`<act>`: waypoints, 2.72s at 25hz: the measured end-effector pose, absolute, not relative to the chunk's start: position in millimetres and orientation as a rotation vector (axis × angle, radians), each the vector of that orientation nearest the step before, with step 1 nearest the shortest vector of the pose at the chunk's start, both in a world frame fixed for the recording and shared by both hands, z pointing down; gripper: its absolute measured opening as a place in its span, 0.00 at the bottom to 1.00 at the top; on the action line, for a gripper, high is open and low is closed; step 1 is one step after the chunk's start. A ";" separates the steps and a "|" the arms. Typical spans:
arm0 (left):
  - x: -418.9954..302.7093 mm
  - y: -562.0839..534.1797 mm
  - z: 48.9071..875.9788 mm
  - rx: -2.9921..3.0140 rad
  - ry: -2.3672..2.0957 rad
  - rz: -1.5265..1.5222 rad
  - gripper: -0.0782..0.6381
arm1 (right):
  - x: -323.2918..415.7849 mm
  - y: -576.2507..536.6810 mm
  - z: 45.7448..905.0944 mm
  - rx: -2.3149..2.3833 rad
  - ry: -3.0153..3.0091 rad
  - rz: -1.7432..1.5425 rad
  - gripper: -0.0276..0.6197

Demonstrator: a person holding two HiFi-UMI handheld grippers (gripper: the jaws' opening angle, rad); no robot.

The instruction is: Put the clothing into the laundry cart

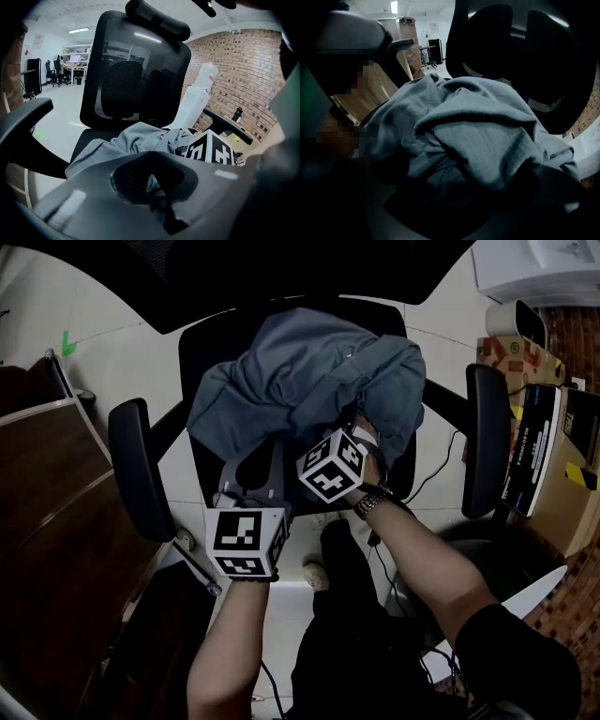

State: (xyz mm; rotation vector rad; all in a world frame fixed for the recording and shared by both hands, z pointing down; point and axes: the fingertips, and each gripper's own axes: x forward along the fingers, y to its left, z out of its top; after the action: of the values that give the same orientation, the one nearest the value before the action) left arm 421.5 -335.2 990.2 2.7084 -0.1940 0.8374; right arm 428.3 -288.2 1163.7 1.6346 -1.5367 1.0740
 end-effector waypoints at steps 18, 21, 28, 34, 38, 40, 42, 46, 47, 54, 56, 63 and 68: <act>415.5 -335.3 962.6 2.730 -0.196 0.845 0.11 | 448.9 -280.1 1143.1 1.749 -1.455 1.155 0.27; 411.4 -343.4 946.3 2.717 -0.227 0.838 0.11 | 444.0 -280.3 1125.4 1.764 -1.479 1.137 0.25; 408.5 -348.2 895.1 2.772 -0.213 0.770 0.11 | 432.6 -279.0 1067.2 1.807 -1.515 1.106 0.24; 401.6 -353.6 840.2 2.803 -0.246 0.713 0.11 | 420.1 -281.1 1004.0 1.843 -1.557 1.045 0.24; 389.5 -351.3 808.5 2.816 -0.268 0.680 0.11 | 411.4 -281.7 952.5 1.871 -1.597 0.985 0.24; 383.0 -351.0 789.9 2.827 -0.284 0.663 0.11 | 408.0 -283.5 924.5 1.885 -1.623 0.948 0.24; 374.7 -352.8 771.5 2.836 -0.304 0.650 0.11 | 403.9 -287.6 896.8 1.897 -1.650 0.904 0.24; 360.9 -352.1 734.0 2.862 -0.349 0.609 0.11 | 397.2 -291.8 839.0 1.916 -1.704 0.819 0.24; 356.2 -351.3 724.2 2.868 -0.363 0.600 0.11 | 394.1 -292.2 824.1 1.920 -1.720 0.798 0.24; 310.9 -350.5 659.5 2.890 -0.489 0.520 0.11 | 366.0 -297.6 729.6 1.930 -1.840 0.643 0.24; 294.3 -349.8 643.8 2.894 -0.525 0.494 0.11 | 354.5 -297.7 705.4 1.928 -1.870 0.593 0.24; 232.8 -334.4 581.4 2.923 -0.661 0.406 0.11 | 305.3 -289.9 605.4 1.929 -1.995 0.397 0.24; 176.7 -314.2 540.3 2.935 -0.760 0.335 0.11 | 254.9 -276.3 555.8 1.885 -2.065 0.293 0.24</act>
State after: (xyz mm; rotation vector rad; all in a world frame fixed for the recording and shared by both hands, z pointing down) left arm 176.7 -314.2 540.3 2.9348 -0.7600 0.3350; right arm 254.9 -276.3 555.8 1.8854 -2.0650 0.2927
